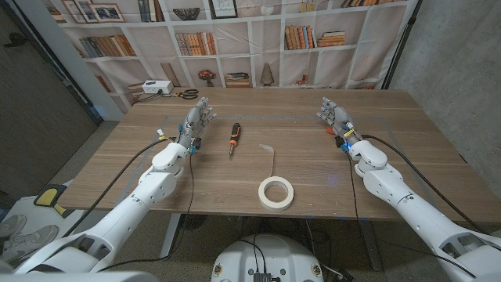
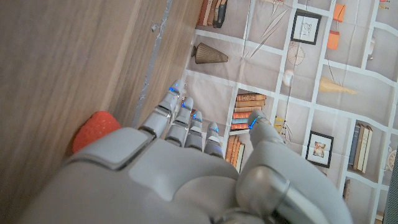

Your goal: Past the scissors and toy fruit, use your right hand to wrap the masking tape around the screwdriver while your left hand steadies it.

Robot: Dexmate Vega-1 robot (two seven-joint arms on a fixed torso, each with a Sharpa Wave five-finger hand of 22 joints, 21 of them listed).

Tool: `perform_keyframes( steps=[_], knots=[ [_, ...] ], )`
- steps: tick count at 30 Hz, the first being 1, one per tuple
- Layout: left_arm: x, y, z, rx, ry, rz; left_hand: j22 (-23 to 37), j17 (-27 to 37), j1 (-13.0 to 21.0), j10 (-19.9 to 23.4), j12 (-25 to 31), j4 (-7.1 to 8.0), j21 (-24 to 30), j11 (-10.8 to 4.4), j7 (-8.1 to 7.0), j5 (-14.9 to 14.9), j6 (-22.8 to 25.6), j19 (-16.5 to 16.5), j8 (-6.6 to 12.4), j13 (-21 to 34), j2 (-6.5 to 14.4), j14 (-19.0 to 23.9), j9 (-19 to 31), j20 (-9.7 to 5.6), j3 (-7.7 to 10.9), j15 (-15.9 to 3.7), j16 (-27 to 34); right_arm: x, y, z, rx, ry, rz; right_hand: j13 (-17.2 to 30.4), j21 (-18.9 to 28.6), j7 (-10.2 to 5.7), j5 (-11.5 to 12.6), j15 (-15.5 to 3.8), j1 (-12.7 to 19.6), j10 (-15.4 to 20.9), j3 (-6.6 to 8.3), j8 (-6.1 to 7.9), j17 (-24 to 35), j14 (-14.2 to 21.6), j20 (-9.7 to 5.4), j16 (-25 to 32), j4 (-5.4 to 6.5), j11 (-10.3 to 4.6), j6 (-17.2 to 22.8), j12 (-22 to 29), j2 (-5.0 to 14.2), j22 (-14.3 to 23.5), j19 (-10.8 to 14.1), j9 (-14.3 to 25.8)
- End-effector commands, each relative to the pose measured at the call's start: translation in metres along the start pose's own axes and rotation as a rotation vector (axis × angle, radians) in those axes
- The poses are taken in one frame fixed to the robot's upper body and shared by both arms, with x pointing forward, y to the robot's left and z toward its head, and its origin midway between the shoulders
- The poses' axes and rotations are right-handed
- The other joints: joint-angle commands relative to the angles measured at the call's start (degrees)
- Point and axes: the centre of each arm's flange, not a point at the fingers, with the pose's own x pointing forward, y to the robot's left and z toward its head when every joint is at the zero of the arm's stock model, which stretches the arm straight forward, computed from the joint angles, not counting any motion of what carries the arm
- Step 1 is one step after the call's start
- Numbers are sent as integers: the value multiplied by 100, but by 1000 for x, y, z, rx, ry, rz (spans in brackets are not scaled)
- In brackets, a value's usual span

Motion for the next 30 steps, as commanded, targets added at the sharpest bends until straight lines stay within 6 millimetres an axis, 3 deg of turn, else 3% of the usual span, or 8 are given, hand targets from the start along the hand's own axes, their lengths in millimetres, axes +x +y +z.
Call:
perform_keyframes(
  steps=[1, 2, 4, 10, 18, 30],
  knots=[
    [4, 1, 11, 107, 12, -5, -23, 6, 653, -455, -432, -158, -410, -90, -35, 107, 219, -1036, -102, 28, 25, -1178, 14, 14, 183, 114, -433, 0, 4, 1, -13, -11, 7, 9, -629, 30, 40, 182, 107, -406, 20, 65, -1, -1189, 148, -588, -12, -210, 526, -278, 11, -30, -1298, 24],
    [5, 1, 14, 128, 14, -8, -25, 7, 714, -558, -480, -136, -473, -76, -40, 107, 177, -1180, -120, 33, 36, -1413, 17, 64, 156, 217, -443, 0, 4, 1, -10, -14, 7, 9, -640, 28, 41, 198, 114, -426, 20, 69, -2, -1192, 139, -584, -16, -214, 550, -282, 12, -30, -1316, 24],
    [6, 1, 18, 161, 14, -7, -24, 8, 740, -617, -502, -126, -524, -35, -28, 105, 170, -1300, -122, 36, 33, -1496, 19, 120, 134, 305, -434, -1, 4, 1, -12, -9, 15, 9, -646, 30, 42, 268, 121, -408, 19, 68, -2, -1168, 139, -567, -18, -193, 569, -269, 17, -30, -1320, 25],
    [8, 3, 24, 202, 25, -16, -10, 31, 731, -557, -467, -71, -526, 23, 70, 82, 472, -1305, -32, 48, 16, -1309, 26, 299, 33, 465, -307, -6, 6, 0, -4, -7, 17, 16, -663, 56, 36, 454, 86, -261, -8, 59, 31, -1005, 326, -467, 28, -136, 636, -199, 64, -22, -1322, 29],
    [11, 5, 39, 407, 68, -66, 1, 36, 748, -459, -426, -62, -500, 49, 181, 78, 672, -1246, 9, 57, 25, -1201, 31, 342, -9, 443, -272, -13, 9, 2, -3, -19, 13, 21, -669, 85, 32, 482, 62, -142, -20, 64, 57, -894, 409, -407, 56, -99, 699, -156, 105, -17, -1320, 31],
    [15, 5, 72, 731, 107, -150, 5, 35, 774, -478, -435, -73, -508, 38, 197, 80, 747, -1268, 10, 62, 22, -1267, 35, 330, -26, 426, -308, -28, 14, 0, -3, -19, -11, 26, -673, 114, 30, 523, 56, -90, -26, 62, 77, -829, 450, -372, 66, -67, 736, -143, 133, -13, -1318, 32]
  ],
)
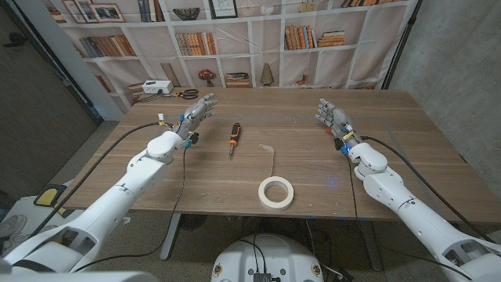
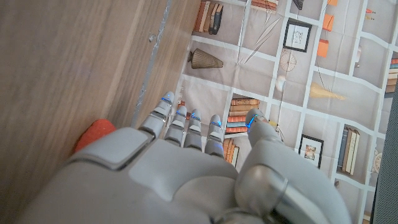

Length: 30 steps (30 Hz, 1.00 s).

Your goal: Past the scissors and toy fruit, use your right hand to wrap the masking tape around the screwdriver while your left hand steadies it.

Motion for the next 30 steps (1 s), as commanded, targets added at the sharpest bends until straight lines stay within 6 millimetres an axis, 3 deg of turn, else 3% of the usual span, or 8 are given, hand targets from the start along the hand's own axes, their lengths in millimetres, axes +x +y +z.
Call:
perform_keyframes(
  steps=[1, 8, 21, 30],
  knots=[
    [1, 18, 36, 335, 33, -88, 29, 27, 78, 40, 28, -6, 13, 7, -1, 23, 67, -20, 50, 9, 6, -24, 9, 42, -9, -26, -9, -15, 5, -1, 2, -5, -25, 26, -37, 20, 8, 21, -14, 55, 15, 9, 17, 60, 22, 26, 26, 12, 39, 40, 7, 12, 6, 5],
    [6, 27, 50, 448, 53, -144, 30, 25, 130, 90, 46, -26, -25, -4, 80, 23, 371, -109, 117, 14, -9, -158, 19, 57, -37, -23, -51, -23, 15, 2, 2, -40, -23, 28, -41, 26, 7, 28, -14, 65, 13, 11, 23, 57, 26, 27, 25, 9, 61, 41, 11, 14, 0, 6],
    [13, 50, 70, 672, 99, -230, 25, 24, 187, 46, 26, -53, -67, -11, 32, 17, 351, -195, 62, 16, -48, -326, 24, 28, -61, -47, -88, -42, 54, 22, -56, -122, 14, 33, -42, 23, 5, 30, -7, 178, 5, 15, 35, 84, 39, 42, 17, 44, 117, 74, 13, 17, 11, 7],
    [24, 44, 90, 908, 91, -331, 20, 25, 233, -81, -21, -65, -91, -76, -36, 11, 165, -230, -36, 18, -83, -410, 27, 19, -86, -88, -85, -57, 70, 26, -89, -134, -5, 34, -43, 30, 3, 27, -6, 203, 0, 11, 40, 98, 61, 48, 14, 49, 130, 78, 12, 19, 13, 8]
  ],
)
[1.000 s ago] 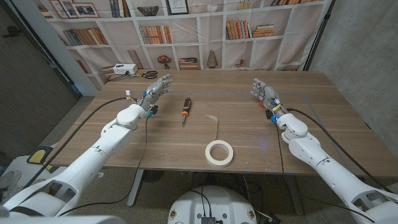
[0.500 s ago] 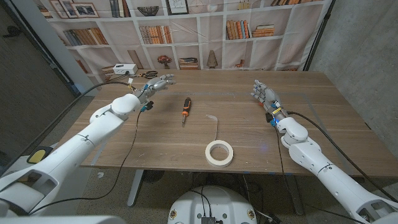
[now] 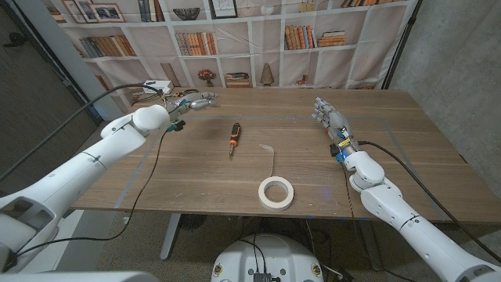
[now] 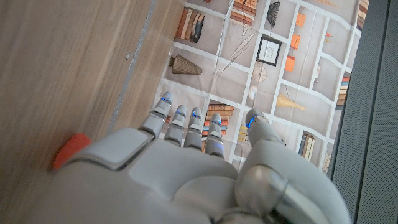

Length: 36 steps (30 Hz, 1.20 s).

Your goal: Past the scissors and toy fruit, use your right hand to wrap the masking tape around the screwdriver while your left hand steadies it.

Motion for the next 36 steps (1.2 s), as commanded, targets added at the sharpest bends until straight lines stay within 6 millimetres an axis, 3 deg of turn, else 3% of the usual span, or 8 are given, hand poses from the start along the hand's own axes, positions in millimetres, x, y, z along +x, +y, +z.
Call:
perform_keyframes(
  steps=[1, 6, 17, 20, 23, 29, 34, 36],
  knots=[
    [7, 24, 20, 294, 6, -96, 20, 27, 91, -72, -29, -8, -8, -46, -32, 10, -133, -44, -51, 19, 2, -81, 29, -5, -29, -4, -14, -20, 23, 11, -47, -32, -29, 7, 2, -2, 3, -20, -7, 51, 6, 11, 13, 55, 60, 49, 7, -24, 61, 34, 14, 20, 14, 9],
    [10, 28, 30, 428, 0, -123, 13, 26, 173, -99, -31, -45, -17, -128, -105, 6, -202, -40, -67, 20, -23, -134, 30, -48, -23, -60, -9, -31, 26, 11, -53, -36, -58, 8, 0, -11, 2, -20, -7, 65, 4, 11, 16, 56, 63, 50, 6, -26, 69, 36, 14, 20, 12, 9],
    [11, 28, 59, 761, -22, -152, -18, 21, 691, -110, -1, -137, -43, -540, -404, -48, -125, 16, 24, 26, -135, -192, 38, -209, 58, -264, 17, -41, 34, 8, -59, -36, -84, 11, -1, -20, 0, -11, -10, 82, -4, 14, 22, 61, 73, 54, 6, -26, 103, 36, 12, 22, 15, 10],
    [12, 23, 68, 849, -37, -153, -32, 20, 1028, -94, 20, -152, -68, -804, -569, -86, -165, 23, 24, 36, -151, -223, 47, -231, 133, -374, 21, -41, 36, 9, -64, -35, -88, 11, -2, -22, -1, -6, -13, 81, -7, 11, 25, 64, 73, 56, 8, -31, 105, 33, 11, 23, 15, 10],
    [12, 18, 76, 935, -37, -169, -46, 19, 1355, -141, 16, -156, -180, -1069, -699, -95, -164, -166, 59, 46, -336, -342, 61, -295, 127, -458, -5, -41, 36, 10, -70, -36, -89, 12, -3, -16, -2, -4, -19, 79, -12, 9, 28, 57, 75, 54, 12, -34, 110, 30, 12, 23, 14, 10],
    [13, 10, 88, 1033, -35, -218, -54, 24, 1788, -344, -26, -109, -482, -1158, -815, -80, -306, -748, 86, 66, -828, -798, 86, -186, -55, -413, -43, -42, 37, 11, -70, -28, -99, 14, -4, -17, -3, 1, -38, 83, -22, 7, 36, 64, 77, 61, 25, -37, 118, 27, 15, 24, 15, 10],
    [15, 1, 97, 1122, -47, -239, -56, 23, 1921, -282, 8, -87, -547, -1207, -924, -61, -310, -855, 121, 75, -989, -940, 101, -120, -147, -446, -37, -43, 37, 12, -80, -25, -95, 15, -4, -16, -5, 6, -54, 91, -31, 6, 43, 65, 77, 65, 37, -35, 129, 27, 18, 25, 15, 11],
    [18, -2, 100, 1159, -32, -276, -40, 16, 2205, -781, -120, -11, -648, -1131, -972, -5, -1093, -1100, -14, 98, -1153, -1283, 166, -4, -343, -431, -20, -42, 37, 12, -76, -22, -99, 15, -5, -17, -5, 8, -60, 92, -34, 6, 46, 63, 77, 65, 41, -32, 133, 27, 20, 25, 15, 11]
  ],
)
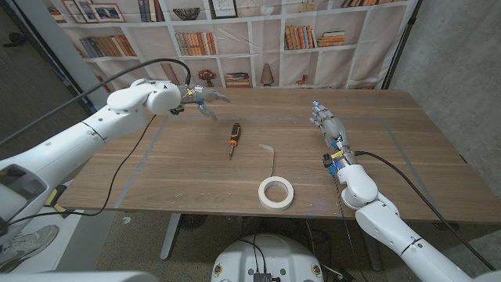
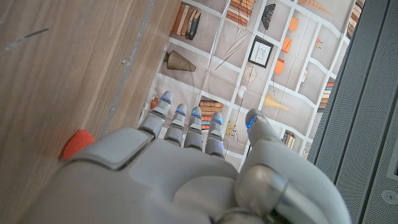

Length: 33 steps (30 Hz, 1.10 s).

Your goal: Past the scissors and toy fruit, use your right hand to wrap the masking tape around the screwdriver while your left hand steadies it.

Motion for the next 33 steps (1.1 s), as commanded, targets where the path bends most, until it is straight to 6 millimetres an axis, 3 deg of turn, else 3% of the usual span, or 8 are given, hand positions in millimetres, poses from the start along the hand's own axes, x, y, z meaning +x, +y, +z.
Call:
perform_keyframes(
  steps=[1, 6, 10, 13, 15, 21, 28, 33],
  knots=[
    [10, 11, 28, 230, -18, -84, 31, 16, 322, -564, -112, 83, -132, 58, -98, 71, -843, -300, -87, 48, -231, -467, 97, 148, -256, 44, 8, -2, 1, 1, -16, 12, -8, 17, -5, 35, -6, -11, -41, 65, -2, 7, 21, 45, 22, 21, 10, -4, 47, 27, -2, 27, 9, 12],
    [25, 13, 31, 226, -71, -120, 35, 12, 361, -697, -101, 122, -181, 34, -103, 96, -784, -462, 55, 61, -302, -661, 158, 56, -397, 1, 0, -1, 1, 2, -19, 21, -17, 19, -6, 43, -6, -7, -55, 69, -11, 10, 27, 46, 20, 24, 19, 8, 68, 25, -1, 27, 9, 12],
    [37, 12, 33, 239, -106, -125, 31, 7, 431, -684, -53, 135, -157, -43, -53, 96, -859, -439, 120, 74, -264, -684, 235, -214, -443, -45, 21, -3, 0, 5, -35, 23, -24, 19, -7, 50, -7, -7, -64, 70, -17, 13, 31, 47, 24, 26, 24, 0, 84, 23, 0, 28, 9, 13],
    [45, 12, 36, 260, -130, -136, 18, -3, 534, -530, 40, 136, -76, -81, 87, 99, -780, -219, 285, 92, -231, -580, 346, -399, -504, -101, 57, -5, -1, 8, -45, 24, -34, 21, -7, 67, -7, -9, -75, 92, -25, 20, 35, 47, 26, 28, 29, 17, 115, 29, -2, 28, 9, 13],
    [49, 12, 38, 273, -143, -138, 8, -8, 596, -402, 98, 130, -39, -92, 90, 109, -662, -92, 403, 101, -238, -496, 403, -489, -549, -131, 74, -6, -1, 10, -52, 27, -44, 21, -8, 71, -7, -8, -79, 92, -27, 23, 36, 47, 26, 28, 32, 24, 128, 28, -1, 28, 7, 13],
    [61, 9, 40, 294, -180, -108, -6, -14, 730, -216, 169, 115, 2, -137, 71, 131, -510, 90, 564, 108, -248, -348, 468, -485, -617, -183, 91, -7, 2, 12, -59, 32, -56, 22, -7, 92, -8, -8, -97, 99, -38, 32, 43, 46, 22, 31, 42, 20, 170, 27, 1, 29, 12, 14],
    [72, 0, 46, 330, -229, -99, -13, -20, 997, -90, 192, 108, 103, -70, 204, 187, -528, 493, 673, 113, -256, 9, 485, -431, -742, -273, 142, -5, 5, 12, -63, 29, -65, 24, -10, 100, -9, 2, -115, 100, -50, 38, 48, 45, 24, 33, 52, 26, 208, 23, -1, 30, 9, 15],
    [77, -7, 49, 342, -264, -93, -5, -14, 1165, 107, 249, 119, 168, -84, 130, 218, -339, 759, 825, 122, -281, 313, 487, -335, -862, -310, 170, -5, 7, 11, -61, 29, -70, 24, -11, 103, -9, 8, -129, 103, -59, 35, 52, 46, 25, 35, 59, 34, 216, 21, -4, 30, 7, 15]
  ],
)
